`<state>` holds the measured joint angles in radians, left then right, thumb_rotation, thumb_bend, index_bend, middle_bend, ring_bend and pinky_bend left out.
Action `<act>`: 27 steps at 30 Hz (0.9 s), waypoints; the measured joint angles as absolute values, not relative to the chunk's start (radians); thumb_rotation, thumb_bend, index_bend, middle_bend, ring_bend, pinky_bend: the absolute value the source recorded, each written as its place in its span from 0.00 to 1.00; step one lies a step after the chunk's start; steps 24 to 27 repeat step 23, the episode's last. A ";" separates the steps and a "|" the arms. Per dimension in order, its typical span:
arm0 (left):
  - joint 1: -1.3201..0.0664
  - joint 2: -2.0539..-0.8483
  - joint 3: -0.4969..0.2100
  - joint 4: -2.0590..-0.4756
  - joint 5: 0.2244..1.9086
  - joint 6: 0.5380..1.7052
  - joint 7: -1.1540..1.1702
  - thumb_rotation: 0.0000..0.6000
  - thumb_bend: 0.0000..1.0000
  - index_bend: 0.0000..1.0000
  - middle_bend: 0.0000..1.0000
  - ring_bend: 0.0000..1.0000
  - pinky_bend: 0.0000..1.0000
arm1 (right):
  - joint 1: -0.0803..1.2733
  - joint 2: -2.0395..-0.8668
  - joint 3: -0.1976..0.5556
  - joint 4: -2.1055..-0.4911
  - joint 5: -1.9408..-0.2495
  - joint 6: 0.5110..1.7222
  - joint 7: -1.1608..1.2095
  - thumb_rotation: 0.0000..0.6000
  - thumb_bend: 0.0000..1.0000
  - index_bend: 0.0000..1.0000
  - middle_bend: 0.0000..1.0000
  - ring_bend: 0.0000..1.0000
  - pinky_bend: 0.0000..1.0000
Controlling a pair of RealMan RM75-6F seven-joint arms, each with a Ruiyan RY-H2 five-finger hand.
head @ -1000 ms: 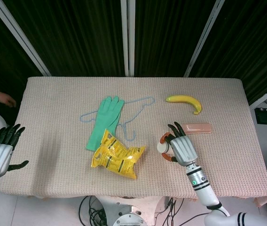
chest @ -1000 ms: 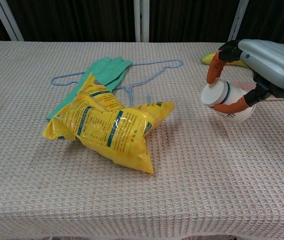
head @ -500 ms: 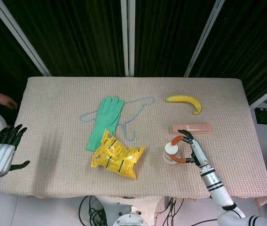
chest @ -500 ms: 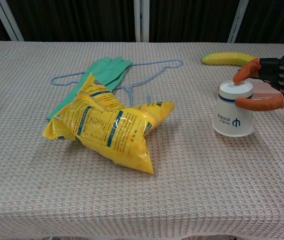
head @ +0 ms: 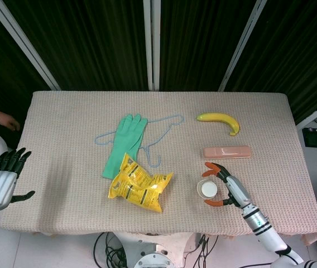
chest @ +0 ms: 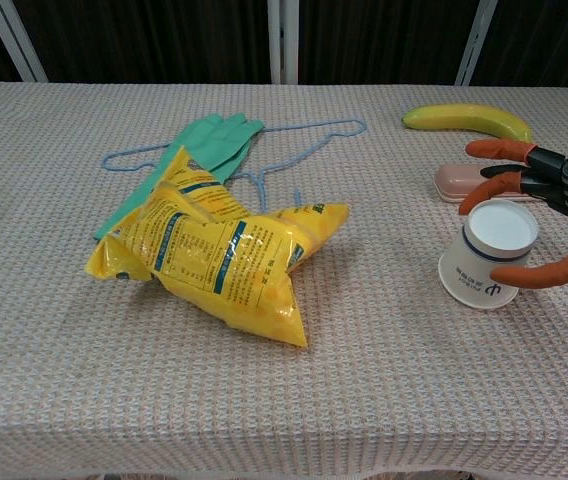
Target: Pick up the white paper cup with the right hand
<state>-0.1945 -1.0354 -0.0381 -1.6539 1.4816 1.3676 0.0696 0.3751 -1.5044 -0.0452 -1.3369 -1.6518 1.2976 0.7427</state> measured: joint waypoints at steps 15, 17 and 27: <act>-0.193 -1.037 -0.038 -1.654 1.489 1.378 0.069 1.00 0.05 0.00 0.00 0.00 0.00 | 0.220 -1.284 -0.066 -1.449 -1.689 1.572 0.325 1.00 0.00 0.00 0.00 0.00 0.00; -0.192 -1.036 -0.039 -1.650 1.489 1.379 0.064 1.00 0.05 0.00 0.00 0.00 0.00 | 0.190 -1.255 -0.056 -1.474 -1.659 1.598 0.210 1.00 0.00 0.00 0.00 0.00 0.00; -0.190 -1.034 -0.040 -1.648 1.490 1.384 0.057 1.00 0.05 0.00 0.00 0.00 0.00 | 0.098 -1.176 -0.017 -1.546 -1.522 1.649 -0.073 1.00 0.00 0.00 0.00 0.00 0.00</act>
